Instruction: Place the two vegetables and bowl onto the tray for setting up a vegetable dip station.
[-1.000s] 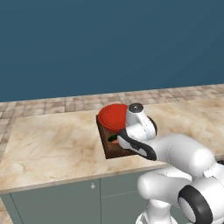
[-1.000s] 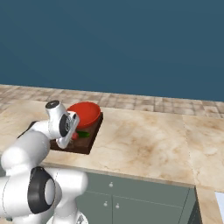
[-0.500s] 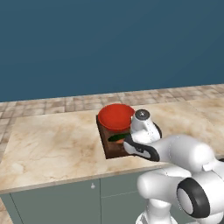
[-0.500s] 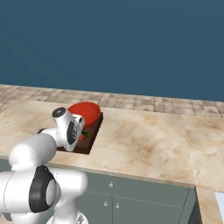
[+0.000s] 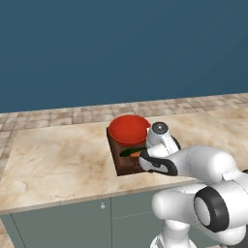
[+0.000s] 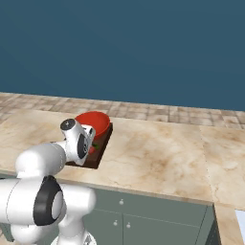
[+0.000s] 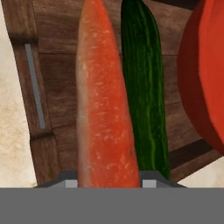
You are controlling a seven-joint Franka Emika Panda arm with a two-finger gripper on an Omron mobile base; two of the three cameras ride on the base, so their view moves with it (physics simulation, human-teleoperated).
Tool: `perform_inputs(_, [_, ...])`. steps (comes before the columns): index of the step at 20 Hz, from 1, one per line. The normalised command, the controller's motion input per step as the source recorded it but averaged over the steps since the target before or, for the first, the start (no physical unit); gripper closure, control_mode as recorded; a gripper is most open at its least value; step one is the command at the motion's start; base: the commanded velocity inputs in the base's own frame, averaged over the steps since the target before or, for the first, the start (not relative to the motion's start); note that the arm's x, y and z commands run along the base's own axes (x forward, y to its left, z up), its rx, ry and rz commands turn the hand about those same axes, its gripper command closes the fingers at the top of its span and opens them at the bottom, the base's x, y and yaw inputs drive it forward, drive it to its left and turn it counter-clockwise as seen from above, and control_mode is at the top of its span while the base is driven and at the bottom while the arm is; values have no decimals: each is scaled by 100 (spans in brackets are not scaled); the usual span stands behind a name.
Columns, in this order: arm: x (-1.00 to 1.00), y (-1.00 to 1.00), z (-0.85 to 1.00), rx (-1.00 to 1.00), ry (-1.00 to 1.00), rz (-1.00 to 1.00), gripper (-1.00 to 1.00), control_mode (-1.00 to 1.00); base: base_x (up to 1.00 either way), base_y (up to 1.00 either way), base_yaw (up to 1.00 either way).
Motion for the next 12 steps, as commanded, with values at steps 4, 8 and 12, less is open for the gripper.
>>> perform_inputs(4, [1,0,0,0,0,0,-100,-100,0,0,0])
perform_inputs(8, [1,0,0,0,0,0,-100,-100,0,0,0])
perform_inputs(12, [0,0,0,0,0,0,-100,-100,0,0,0])
